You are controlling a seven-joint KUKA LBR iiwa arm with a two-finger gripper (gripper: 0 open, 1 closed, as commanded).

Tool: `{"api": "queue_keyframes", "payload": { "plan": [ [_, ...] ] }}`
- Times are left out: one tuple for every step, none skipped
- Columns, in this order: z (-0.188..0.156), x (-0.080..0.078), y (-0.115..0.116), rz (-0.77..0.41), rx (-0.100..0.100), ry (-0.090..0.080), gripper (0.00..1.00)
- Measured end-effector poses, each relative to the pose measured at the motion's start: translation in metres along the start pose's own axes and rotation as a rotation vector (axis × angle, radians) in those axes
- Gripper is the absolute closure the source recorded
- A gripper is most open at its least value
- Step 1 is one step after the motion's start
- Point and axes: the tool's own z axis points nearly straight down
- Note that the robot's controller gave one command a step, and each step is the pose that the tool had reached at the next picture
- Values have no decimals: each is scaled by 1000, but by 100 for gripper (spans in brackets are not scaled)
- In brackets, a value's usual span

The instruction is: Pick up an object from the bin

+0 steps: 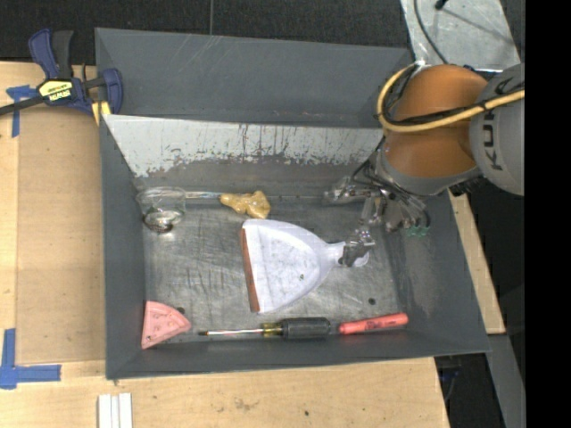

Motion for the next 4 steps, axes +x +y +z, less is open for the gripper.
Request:
{"api": "queue_keyframes", "payload": {
  "plan": [
    [36,7,2,-120,1,-4,0],
    [66,16,-19,-394,0,0,0],
    [71,12,-22,-166,5,-8,100],
    [71,12,-22,-166,5,-8,100]
  ]
}}
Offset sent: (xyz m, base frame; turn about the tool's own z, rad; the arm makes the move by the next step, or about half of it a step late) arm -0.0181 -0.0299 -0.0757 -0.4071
